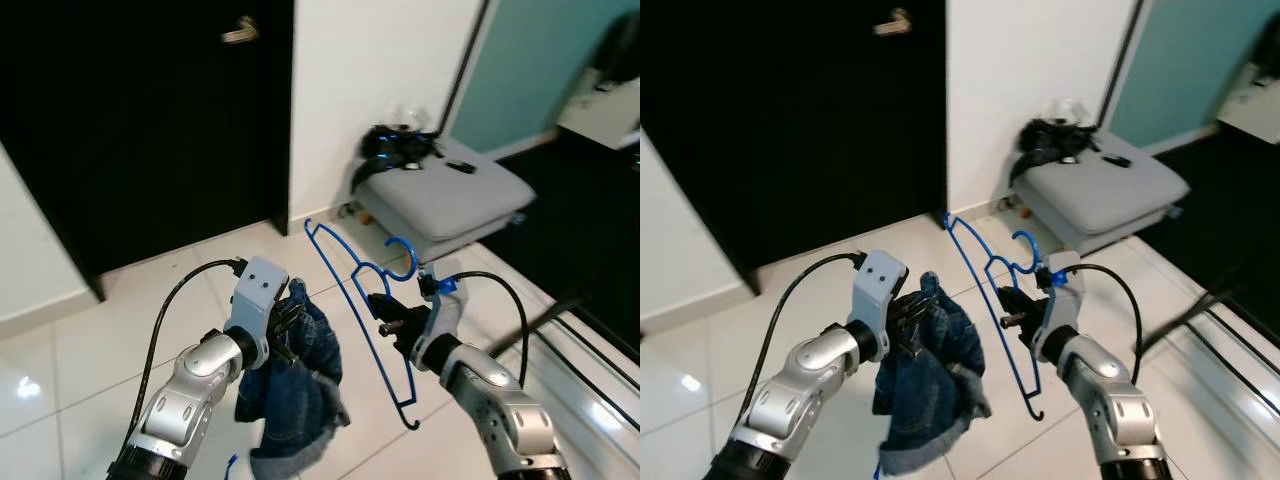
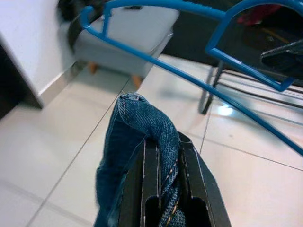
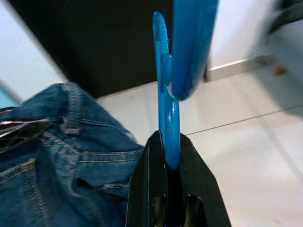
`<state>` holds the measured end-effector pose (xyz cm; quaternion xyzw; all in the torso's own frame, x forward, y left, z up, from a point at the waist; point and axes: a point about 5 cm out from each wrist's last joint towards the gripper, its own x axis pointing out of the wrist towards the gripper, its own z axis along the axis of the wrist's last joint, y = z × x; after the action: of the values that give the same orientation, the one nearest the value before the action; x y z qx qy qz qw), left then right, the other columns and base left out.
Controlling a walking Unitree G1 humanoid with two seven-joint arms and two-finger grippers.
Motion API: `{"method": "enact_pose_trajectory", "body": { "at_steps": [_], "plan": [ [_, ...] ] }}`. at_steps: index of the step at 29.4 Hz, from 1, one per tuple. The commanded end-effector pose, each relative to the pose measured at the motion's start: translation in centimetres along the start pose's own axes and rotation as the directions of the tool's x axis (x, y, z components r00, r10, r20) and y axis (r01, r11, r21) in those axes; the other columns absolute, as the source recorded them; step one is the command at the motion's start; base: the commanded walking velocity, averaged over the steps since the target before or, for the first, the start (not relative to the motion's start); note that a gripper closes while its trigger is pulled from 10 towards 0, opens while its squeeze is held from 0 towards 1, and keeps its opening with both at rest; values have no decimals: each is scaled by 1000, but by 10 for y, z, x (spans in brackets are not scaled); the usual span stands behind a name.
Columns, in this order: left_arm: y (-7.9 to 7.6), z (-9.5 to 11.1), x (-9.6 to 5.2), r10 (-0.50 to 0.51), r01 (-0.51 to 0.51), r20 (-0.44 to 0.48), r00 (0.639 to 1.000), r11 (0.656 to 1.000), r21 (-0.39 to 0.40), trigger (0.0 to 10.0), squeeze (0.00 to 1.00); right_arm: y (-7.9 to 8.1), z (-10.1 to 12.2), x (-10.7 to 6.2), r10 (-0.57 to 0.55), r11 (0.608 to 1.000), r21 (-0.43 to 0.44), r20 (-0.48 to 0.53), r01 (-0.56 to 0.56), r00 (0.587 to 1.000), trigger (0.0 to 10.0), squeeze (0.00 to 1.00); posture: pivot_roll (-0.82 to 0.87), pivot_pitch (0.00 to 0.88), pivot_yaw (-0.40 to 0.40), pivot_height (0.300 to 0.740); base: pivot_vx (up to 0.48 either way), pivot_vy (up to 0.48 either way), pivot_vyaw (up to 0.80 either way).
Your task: Hang hanger
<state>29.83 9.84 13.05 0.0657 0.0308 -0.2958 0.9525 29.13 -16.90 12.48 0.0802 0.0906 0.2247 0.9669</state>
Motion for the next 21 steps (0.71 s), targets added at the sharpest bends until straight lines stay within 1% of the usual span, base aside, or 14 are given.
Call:
{"method": "enact_pose_trajectory", "body": {
  "at_steps": [1, 3, 4, 5, 6, 10, 11, 12, 15, 16, 17, 19, 20, 21],
  "plan": [
    [4, 11, 2, -9, 6, 59, 998, 999, 52, 10000, 0, -1, 2, -2, 18, 1000, 6, 7, -18, 1000, 10000, 0, -13, 68, -24, 740, 0, 0, -800],
    [4, 11, 2, -9, 6, 59, 998, 999, 52, 10000, 0, -1, 2, -2, 18, 1000, 6, 7, -18, 1000, 10000, 0, -13, 68, -24, 740, 0, 0, -800],
    [6, 12, 3, -20, 15, 61, 998, 996, 83, 10000, 0, -2, 5, -3, 31, 1000, -2, 12, -31, 999, 10000, 0, -9, 65, -9, 740, 0, 0, -800],
    [6, 12, 3, -20, 15, 61, 998, 996, 83, 10000, 0, -2, 5, -3, 31, 1000, -2, 12, -31, 999, 10000, 0, -9, 65, -9, 740, 0, 0, -800],
    [10, 16, 6, -36, 25, 73, 997, 989, 144, 10000, 0, -3, 11, -6, 66, 998, -28, 21, -65, 998, 10000, 0, -8, 57, -8, 740, 0, 0, -800],
    [17, 23, 8, -8, -13, 127, 992, 986, 167, 10000, 0, -5, 17, -9, 98, 994, -47, 32, -97, 995, 10000, 0, -9, 51, -7, 740, 0, 0, -800],
    [19, 25, 9, -44, 21, 116, 992, 982, 189, 10000, 0, -6, 23, -11, 118, 991, -61, 38, -115, 992, 10000, 0, -8, 50, -8, 740, 0, 0, -800],
    [19, 25, 9, -44, 21, 116, 992, 982, 189, 10000, 0, -6, 23, -11, 118, 991, -61, 38, -115, 992, 10000, 0, -8, 50, -8, 740, 0, 0, -800],
    [28, 30, 10, -135, 111, 85, 987, 965, 238, 10000, 0, -13, 38, -18, 163, 982, -103, 50, -157, 985, 10000, 0, -11, 46, -9, 740, 0, 0, -800],
    [28, 30, 10, -135, 111, 85, 987, 965, 238, 10000, 0, -13, 38, -18, 163, 982, -103, 50, -157, 985, 10000, 0, -11, 46, -9, 740, 0, 0, -800],
    [34, 35, 9, -167, 136, 93, 982, 954, 267, 10000, 0, -17, 46, -23, 178, 977, -127, 49, -171, 983, 10000, 0, -11, 45, -9, 740, 0, 0, -800],
    [42, 47, 5, -276, 222, 127, 953, 918, 329, 10000, 0, -25, 59, -34, 205, 965, -174, 41, -195, 978, 10000, 0, -11, 45, -9, 740, 0, 0, -800],
    [42, 47, 5, -276, 222, 127, 953, 918, 329, 10000, 0, -25, 59, -34, 205, 965, -174, 41, -195, 978, 10000, 0, -11, 45, -9, 740, 0, 0, -800],
    [44, 54, 1, -342, 265, 148, 928, 885, 383, 10000, 0, -30, 64, -41, 226, 956, -198, 26, -216, 974, 10000, 0, -14, 40, -10, 740, 0, 0, -800]
  ]
}}
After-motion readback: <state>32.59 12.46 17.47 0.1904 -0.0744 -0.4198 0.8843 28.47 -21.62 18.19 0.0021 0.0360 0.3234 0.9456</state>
